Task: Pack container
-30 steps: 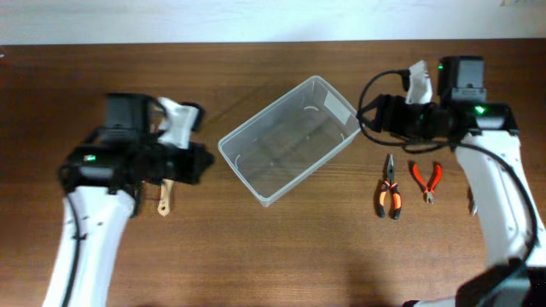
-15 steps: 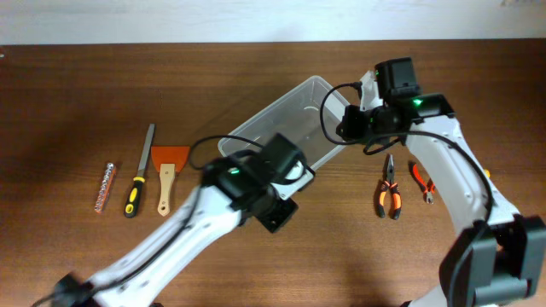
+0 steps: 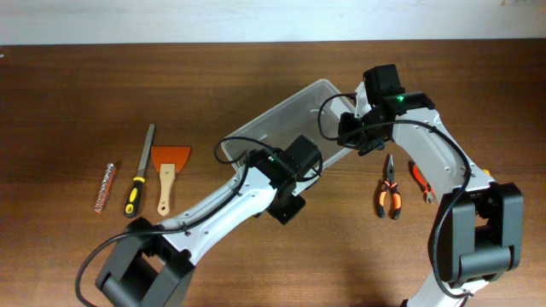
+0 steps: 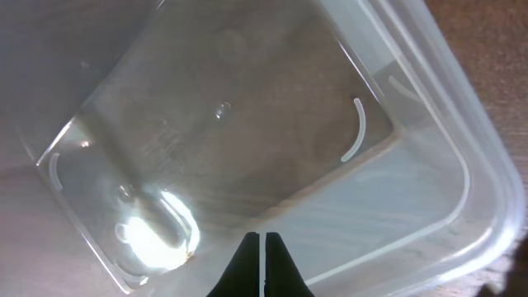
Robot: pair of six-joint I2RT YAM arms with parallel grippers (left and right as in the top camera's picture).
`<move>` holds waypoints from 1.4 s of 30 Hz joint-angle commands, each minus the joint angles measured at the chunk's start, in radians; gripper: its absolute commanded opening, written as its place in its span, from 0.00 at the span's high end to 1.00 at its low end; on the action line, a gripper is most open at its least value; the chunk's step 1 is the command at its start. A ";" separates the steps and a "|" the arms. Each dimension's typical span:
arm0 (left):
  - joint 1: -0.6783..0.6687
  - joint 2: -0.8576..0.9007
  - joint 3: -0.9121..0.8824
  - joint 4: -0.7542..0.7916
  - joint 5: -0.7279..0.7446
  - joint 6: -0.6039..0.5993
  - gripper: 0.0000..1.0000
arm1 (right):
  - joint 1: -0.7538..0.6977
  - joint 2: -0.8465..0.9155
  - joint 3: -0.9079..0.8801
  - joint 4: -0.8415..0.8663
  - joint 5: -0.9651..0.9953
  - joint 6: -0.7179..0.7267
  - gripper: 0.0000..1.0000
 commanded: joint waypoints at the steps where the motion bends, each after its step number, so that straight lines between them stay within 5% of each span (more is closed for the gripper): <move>1: 0.000 0.025 -0.009 0.016 -0.128 0.008 0.98 | 0.004 0.012 0.019 -0.030 0.018 0.003 0.96; 21: 0.250 0.019 0.000 0.000 -0.135 -0.004 0.98 | 0.002 -0.013 0.029 -0.230 -0.062 -0.026 0.96; 29: 0.267 -0.106 0.114 -0.141 -0.143 -0.080 0.98 | 0.002 -0.087 0.238 -0.219 0.045 -0.059 0.96; 34: 0.320 -0.209 0.150 -0.164 -0.172 -0.100 0.79 | -0.020 -0.087 0.305 -0.228 0.229 -0.024 0.96; 42: 0.495 -0.285 0.150 -0.182 -0.195 -0.143 0.64 | -0.183 -0.063 0.304 -0.282 0.343 -0.011 0.96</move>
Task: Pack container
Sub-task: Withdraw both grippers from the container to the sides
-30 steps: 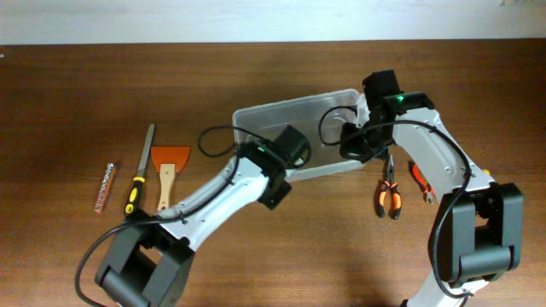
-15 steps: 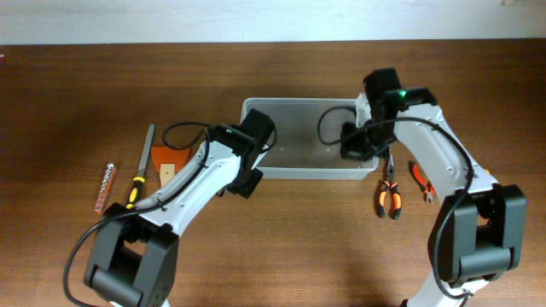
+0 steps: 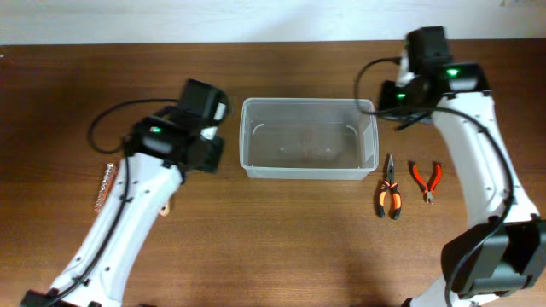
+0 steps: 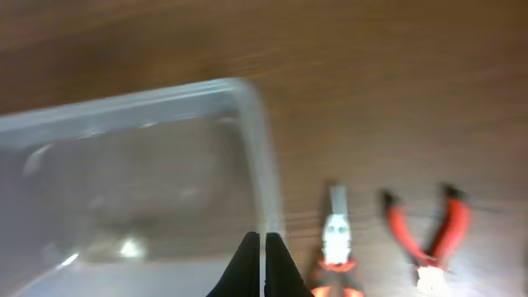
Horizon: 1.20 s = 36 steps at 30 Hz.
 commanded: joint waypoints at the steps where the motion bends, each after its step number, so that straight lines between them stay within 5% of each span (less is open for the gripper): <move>1: 0.083 -0.006 0.008 -0.002 -0.017 -0.029 0.60 | -0.087 0.023 0.001 -0.012 0.078 0.015 0.96; 5: 0.166 -0.006 0.008 0.001 -0.017 -0.029 0.43 | -0.148 0.054 -0.006 -0.027 0.069 0.016 0.96; 8: 0.210 -0.006 0.008 0.004 -0.017 -0.028 0.16 | -0.148 0.097 -0.011 -0.045 0.070 0.011 0.96; 11: 0.248 -0.006 0.008 0.013 -0.017 -0.029 0.01 | -0.128 0.155 -0.027 -0.043 0.070 0.011 0.96; 23: 0.338 -0.006 0.008 0.023 -0.014 -0.029 0.01 | -0.042 0.275 -0.032 0.025 -0.166 -0.053 0.96; 36: 0.343 -0.006 0.008 0.080 -0.014 -0.029 0.01 | 0.089 0.274 -0.032 0.130 -0.111 -0.072 0.96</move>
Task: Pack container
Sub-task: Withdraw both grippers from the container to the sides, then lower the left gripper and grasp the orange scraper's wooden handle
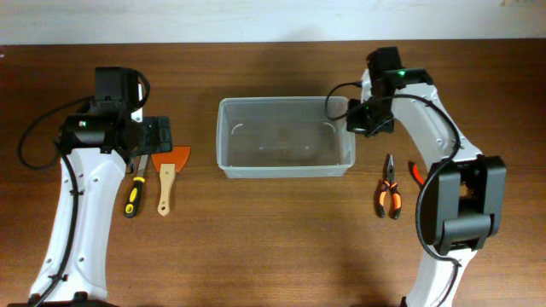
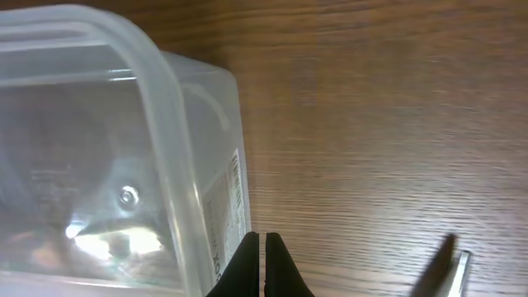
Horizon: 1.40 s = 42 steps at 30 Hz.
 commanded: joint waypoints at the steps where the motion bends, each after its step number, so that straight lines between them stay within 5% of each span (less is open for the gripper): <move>1: 0.006 -0.005 0.008 -0.009 -0.003 -0.006 0.01 | 0.004 -0.011 0.000 0.003 0.082 0.019 0.96; 8: 0.006 0.014 0.007 -0.056 0.084 0.143 0.02 | -0.144 -0.024 0.013 -0.016 0.253 0.096 0.96; 12: 0.006 0.047 0.002 -0.091 0.101 0.275 0.17 | -0.284 -0.035 0.014 -0.056 0.210 0.095 0.92; 14: 0.008 0.073 -0.003 -0.087 0.101 0.288 0.18 | -0.354 -0.035 0.014 -0.080 0.156 0.095 0.71; 15: 0.008 0.100 -0.003 -0.081 0.102 0.288 0.16 | -0.405 -0.035 0.013 -0.100 0.099 0.093 0.43; 17: 0.008 0.140 -0.003 -0.071 0.102 0.281 0.13 | -0.456 -0.035 0.013 -0.120 0.031 0.093 0.20; 21: 0.008 0.250 -0.003 -0.040 0.139 0.233 0.07 | -0.544 -0.035 0.013 -0.162 -0.052 0.093 0.02; 32: 0.008 0.530 -0.003 0.023 0.142 0.182 0.20 | -0.579 -0.034 0.013 -0.174 -0.058 0.093 0.02; 42: 0.008 0.582 -0.003 0.045 0.083 0.201 0.23 | -0.579 -0.034 0.013 -0.174 -0.058 0.093 0.01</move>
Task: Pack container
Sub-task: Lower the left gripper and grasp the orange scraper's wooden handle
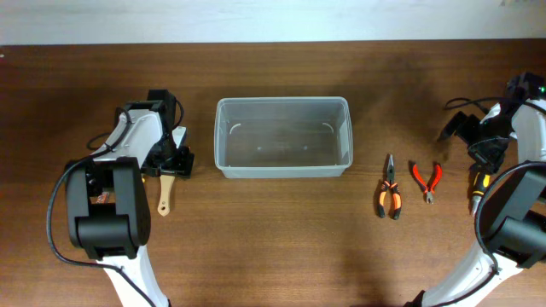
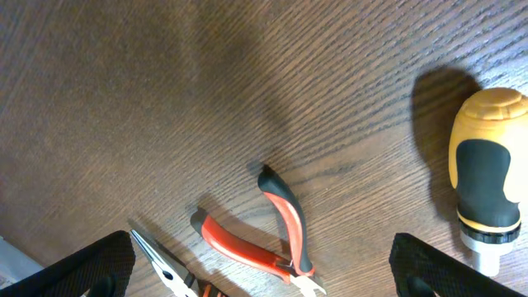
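The clear plastic container (image 1: pixel 281 136) stands with nothing in it at the table's middle. My right gripper (image 2: pixel 260 268) hangs open at the far right (image 1: pixel 467 136), its fingers (image 2: pixel 91 264) spread wide over the red cutters (image 2: pixel 264 239). Those cutters (image 1: pixel 426 181) lie right of the orange-and-black pliers (image 1: pixel 388 189), whose tip (image 2: pixel 161 260) shows by my left finger. A yellow-and-black screwdriver (image 2: pixel 487 177) lies further right. My left gripper (image 1: pixel 171 160) sits low over the scraper (image 1: pixel 163 194), its fingers looking spread and the blade hidden under it.
My left arm (image 1: pixel 128 145) covers the other tools on the left side. The yellow screwdriver (image 1: pixel 475 183) lies close under my right arm. Bare wood lies in front of the container and between it and the pliers.
My right gripper was shut at the container's right end; now it is open at the far right over the cutters. My left gripper has shifted onto the scraper. The container has not moved.
The container first lay skewed towards the back with both grippers at it, the right one shut. Then it stood square in the middle with the arms apart. Then it sat slightly further left, the right gripper shut beside it. Now both grippers are over the tools.
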Robot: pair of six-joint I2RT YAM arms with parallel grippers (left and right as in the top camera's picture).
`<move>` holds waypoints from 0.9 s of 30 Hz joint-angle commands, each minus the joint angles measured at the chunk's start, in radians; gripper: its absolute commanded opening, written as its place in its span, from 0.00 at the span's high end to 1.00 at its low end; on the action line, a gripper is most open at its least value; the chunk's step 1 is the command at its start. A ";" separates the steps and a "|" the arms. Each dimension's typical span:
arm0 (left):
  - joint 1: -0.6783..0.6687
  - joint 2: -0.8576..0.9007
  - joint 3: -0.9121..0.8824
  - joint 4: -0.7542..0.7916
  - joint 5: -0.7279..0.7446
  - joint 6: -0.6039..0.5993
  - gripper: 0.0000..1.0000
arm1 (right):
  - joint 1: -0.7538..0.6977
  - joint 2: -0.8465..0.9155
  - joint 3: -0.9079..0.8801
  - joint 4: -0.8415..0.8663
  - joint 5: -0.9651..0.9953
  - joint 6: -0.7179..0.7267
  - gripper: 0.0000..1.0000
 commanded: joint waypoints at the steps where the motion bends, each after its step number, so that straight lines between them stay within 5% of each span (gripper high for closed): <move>1: 0.008 0.010 -0.002 0.011 -0.023 0.018 0.23 | 0.000 -0.034 0.012 -0.001 -0.019 0.005 0.01; 8: 0.033 0.027 -0.004 0.006 -0.002 0.085 0.32 | 0.000 -0.034 0.012 -0.001 -0.019 0.005 0.01; 14: 0.109 0.027 -0.004 0.033 0.179 0.103 0.37 | 0.000 -0.034 0.012 -0.001 -0.019 0.005 0.01; 22: 0.107 0.027 -0.004 0.034 0.179 0.129 0.37 | 0.000 -0.034 0.012 -0.001 -0.019 0.005 0.01; 25: 0.090 0.027 -0.004 0.040 0.167 0.129 0.46 | 0.000 -0.034 0.012 -0.001 -0.019 0.005 0.01; 27: 0.074 0.027 -0.004 0.040 0.132 0.129 0.60 | 0.000 -0.034 0.012 -0.001 -0.019 0.005 0.01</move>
